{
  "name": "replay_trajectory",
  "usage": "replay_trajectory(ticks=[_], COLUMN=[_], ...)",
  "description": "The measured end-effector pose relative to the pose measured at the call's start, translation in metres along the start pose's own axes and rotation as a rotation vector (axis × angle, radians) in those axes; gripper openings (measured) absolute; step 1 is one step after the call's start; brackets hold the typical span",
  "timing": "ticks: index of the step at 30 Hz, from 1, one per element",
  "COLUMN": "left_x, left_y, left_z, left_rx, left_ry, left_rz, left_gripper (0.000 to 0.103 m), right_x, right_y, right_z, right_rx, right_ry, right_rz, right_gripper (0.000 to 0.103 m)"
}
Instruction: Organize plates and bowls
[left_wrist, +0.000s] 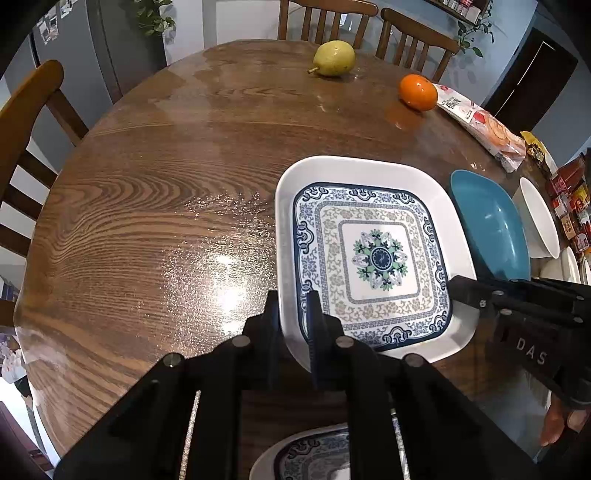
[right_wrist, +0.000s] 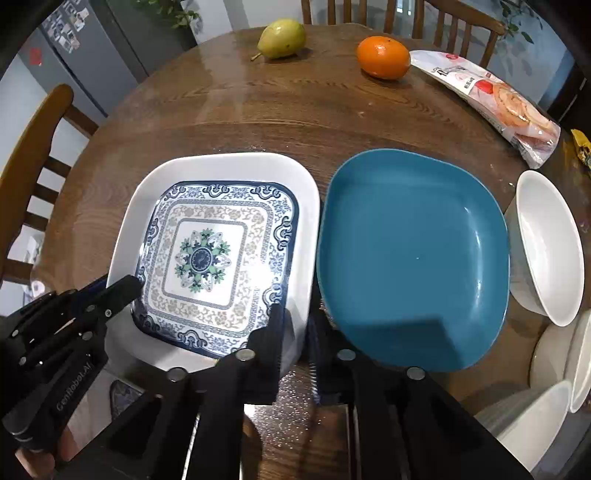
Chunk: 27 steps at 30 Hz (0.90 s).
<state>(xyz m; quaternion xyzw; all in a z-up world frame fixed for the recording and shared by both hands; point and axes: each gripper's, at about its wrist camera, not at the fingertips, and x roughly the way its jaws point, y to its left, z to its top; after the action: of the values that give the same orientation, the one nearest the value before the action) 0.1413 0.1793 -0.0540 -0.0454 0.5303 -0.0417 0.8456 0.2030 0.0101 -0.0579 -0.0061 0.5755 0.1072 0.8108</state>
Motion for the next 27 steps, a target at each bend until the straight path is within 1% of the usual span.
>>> replay_trajectory(ticks=[7,13,16,19,24,27], left_x=[-0.028,-0.053,-0.067,-0.079,-0.089,-0.092], left_y=[0.001,0.003,0.003,0.001,0.000,0.001], left_z=[-0.006,-0.017,-0.025,-0.036,-0.054,-0.066], left_rx=[-0.003,-0.012,-0.024,-0.029,-0.032,-0.043], left_ry=[-0.083,-0.131,-0.153,-0.173,-0.177,-0.169], left_rz=[0.030,0.053,0.063,0.078,0.107,0.111], left_gripper=[0.010,0.011,0.011,0.010,0.010,0.010], right_x=[-0.029,-0.057,-0.071,-0.082,-0.088,-0.088], right_y=[0.002,0.004,0.007,0.015,0.022,0.024], right_z=[-0.010,-0.022,-0.031,-0.048,-0.071,-0.086], right_rx=[-0.019,-0.032,-0.052,-0.064,-0.067,-0.069], right_ry=[-0.085,-0.144,-0.174,-0.196,-0.195,-0.183], right_rz=[0.045,0.094,0.119,0.135,0.161,0.178], right_gripper=[0.010,0.010,0.011,0.011,0.011,0.012])
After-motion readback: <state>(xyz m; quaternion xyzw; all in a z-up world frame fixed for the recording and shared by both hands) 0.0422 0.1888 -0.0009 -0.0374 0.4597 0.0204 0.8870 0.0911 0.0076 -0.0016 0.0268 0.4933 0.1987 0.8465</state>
